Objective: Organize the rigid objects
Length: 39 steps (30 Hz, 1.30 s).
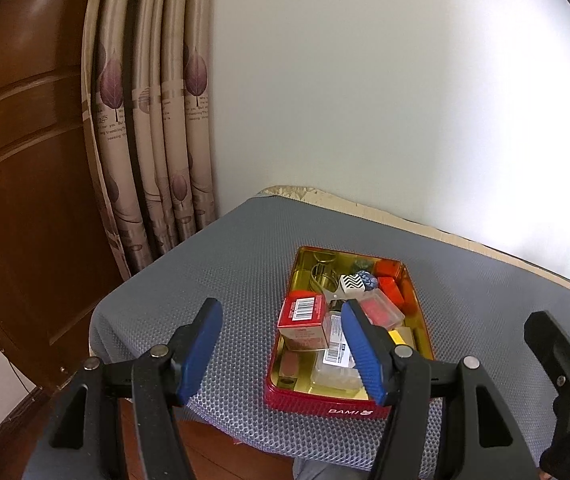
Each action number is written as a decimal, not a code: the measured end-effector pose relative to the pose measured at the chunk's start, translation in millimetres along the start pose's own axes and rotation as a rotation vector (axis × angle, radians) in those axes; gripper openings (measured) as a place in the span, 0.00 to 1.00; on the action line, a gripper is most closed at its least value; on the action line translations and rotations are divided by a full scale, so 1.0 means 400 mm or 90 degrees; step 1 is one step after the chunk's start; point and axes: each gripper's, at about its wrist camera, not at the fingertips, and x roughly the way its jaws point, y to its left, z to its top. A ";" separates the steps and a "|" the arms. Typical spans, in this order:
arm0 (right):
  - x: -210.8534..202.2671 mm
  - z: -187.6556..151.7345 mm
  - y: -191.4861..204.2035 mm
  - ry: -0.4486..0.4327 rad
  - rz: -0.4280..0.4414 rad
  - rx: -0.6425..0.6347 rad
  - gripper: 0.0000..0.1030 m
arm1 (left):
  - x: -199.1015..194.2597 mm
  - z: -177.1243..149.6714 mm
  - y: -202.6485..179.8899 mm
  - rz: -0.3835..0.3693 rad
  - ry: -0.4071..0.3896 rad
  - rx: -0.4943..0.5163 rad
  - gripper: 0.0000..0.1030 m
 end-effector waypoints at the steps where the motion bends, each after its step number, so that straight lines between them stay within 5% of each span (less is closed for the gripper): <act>1: -0.001 0.001 0.001 -0.001 0.000 0.000 1.00 | 0.001 0.000 0.001 -0.002 0.002 -0.001 0.61; 39: -0.011 -0.008 0.035 0.003 0.009 -0.023 1.00 | 0.037 0.004 0.029 -0.005 0.033 -0.025 0.61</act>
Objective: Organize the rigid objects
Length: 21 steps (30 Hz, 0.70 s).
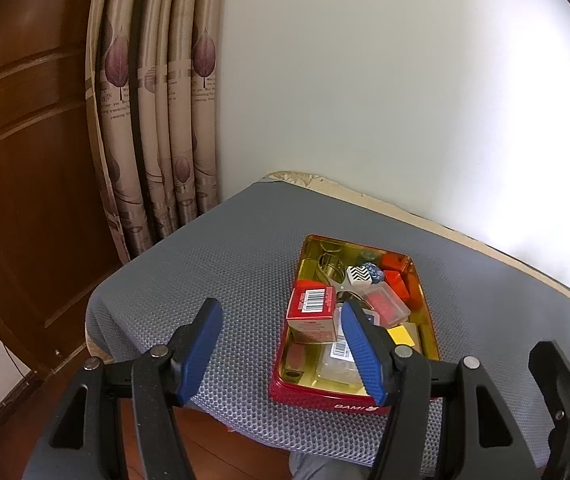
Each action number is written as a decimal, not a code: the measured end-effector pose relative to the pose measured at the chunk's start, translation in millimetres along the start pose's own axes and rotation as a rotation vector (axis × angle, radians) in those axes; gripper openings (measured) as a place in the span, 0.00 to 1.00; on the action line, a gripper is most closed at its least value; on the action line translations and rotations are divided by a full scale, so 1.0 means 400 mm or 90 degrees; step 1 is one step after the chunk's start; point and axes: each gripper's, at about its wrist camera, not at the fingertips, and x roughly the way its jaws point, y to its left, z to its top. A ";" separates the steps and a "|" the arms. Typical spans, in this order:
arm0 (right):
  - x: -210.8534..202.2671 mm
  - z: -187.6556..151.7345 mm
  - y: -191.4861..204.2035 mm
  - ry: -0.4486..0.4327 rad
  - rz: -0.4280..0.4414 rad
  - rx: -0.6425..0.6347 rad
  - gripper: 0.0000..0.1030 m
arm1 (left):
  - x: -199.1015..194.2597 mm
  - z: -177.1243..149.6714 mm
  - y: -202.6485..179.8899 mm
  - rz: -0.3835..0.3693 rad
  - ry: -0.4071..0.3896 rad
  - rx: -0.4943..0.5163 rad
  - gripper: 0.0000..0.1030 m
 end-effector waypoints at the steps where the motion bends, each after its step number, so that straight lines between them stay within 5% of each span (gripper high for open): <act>1: -0.001 -0.001 0.002 0.000 0.002 -0.001 1.00 | 0.001 -0.001 0.000 0.002 -0.001 0.000 0.61; 17: 0.003 -0.006 0.012 0.003 0.008 -0.008 1.00 | 0.022 -0.011 -0.001 0.012 0.006 0.011 0.68; 21: 0.002 -0.007 0.014 0.003 0.008 -0.009 1.00 | 0.018 -0.012 -0.004 0.013 0.000 0.012 0.78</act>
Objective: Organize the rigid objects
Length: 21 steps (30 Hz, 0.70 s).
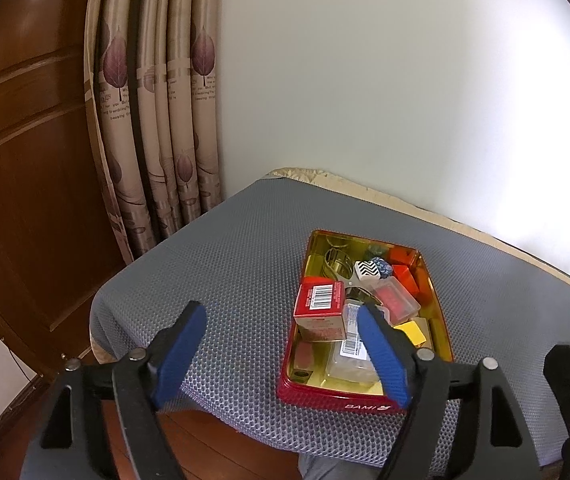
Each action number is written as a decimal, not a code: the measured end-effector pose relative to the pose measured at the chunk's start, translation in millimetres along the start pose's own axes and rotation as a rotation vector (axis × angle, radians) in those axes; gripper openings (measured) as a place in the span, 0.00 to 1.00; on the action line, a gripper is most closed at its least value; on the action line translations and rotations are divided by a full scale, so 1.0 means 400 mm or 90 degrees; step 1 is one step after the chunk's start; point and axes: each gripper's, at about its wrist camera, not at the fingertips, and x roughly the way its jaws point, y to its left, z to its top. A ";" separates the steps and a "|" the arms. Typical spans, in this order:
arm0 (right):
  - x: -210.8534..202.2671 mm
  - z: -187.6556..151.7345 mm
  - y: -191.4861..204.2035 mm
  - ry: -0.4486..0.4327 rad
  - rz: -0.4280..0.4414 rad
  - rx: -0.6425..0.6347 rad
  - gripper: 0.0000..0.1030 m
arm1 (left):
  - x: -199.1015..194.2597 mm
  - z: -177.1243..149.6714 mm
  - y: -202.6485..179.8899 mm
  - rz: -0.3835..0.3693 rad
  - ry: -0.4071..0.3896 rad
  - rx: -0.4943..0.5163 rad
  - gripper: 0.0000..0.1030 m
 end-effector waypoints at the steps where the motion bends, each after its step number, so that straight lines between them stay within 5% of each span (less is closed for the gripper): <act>1: 0.000 0.000 0.001 0.000 0.001 0.000 1.00 | -0.002 0.000 0.000 0.000 -0.003 0.001 0.78; 21: -0.003 -0.005 0.004 -0.003 0.008 -0.002 1.00 | 0.003 -0.002 -0.011 -0.004 0.002 0.017 0.83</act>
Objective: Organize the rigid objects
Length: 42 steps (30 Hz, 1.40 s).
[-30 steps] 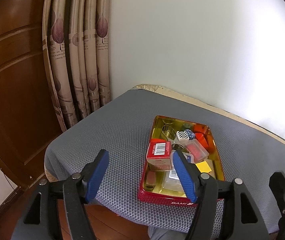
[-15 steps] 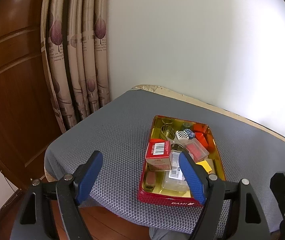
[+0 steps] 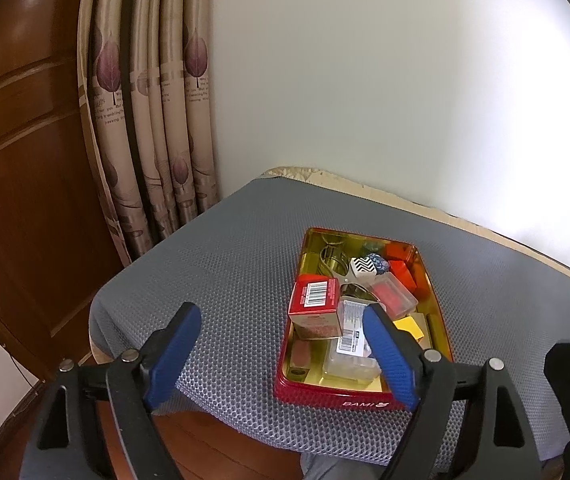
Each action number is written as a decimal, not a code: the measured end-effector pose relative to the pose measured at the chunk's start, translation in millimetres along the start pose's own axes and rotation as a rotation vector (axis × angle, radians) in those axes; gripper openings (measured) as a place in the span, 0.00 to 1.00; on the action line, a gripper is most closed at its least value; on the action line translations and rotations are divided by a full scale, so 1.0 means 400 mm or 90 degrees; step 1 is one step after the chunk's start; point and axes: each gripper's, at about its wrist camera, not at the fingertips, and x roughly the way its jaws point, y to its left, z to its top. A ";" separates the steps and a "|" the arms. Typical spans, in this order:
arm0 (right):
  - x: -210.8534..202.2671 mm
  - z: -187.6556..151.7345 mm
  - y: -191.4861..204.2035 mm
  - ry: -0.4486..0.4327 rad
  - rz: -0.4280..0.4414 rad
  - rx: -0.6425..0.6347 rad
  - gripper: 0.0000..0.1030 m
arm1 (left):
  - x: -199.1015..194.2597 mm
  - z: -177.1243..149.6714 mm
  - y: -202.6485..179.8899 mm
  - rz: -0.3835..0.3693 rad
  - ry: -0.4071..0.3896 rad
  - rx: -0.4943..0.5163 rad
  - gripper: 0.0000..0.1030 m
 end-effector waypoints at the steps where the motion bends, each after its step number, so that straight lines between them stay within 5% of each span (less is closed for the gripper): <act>1: 0.001 0.000 0.000 0.000 0.001 0.000 1.00 | 0.000 0.000 0.001 -0.003 0.000 0.000 0.83; 42: -0.007 -0.001 0.003 -0.009 0.000 0.001 1.00 | 0.009 -0.002 -0.011 -0.032 0.016 0.015 0.83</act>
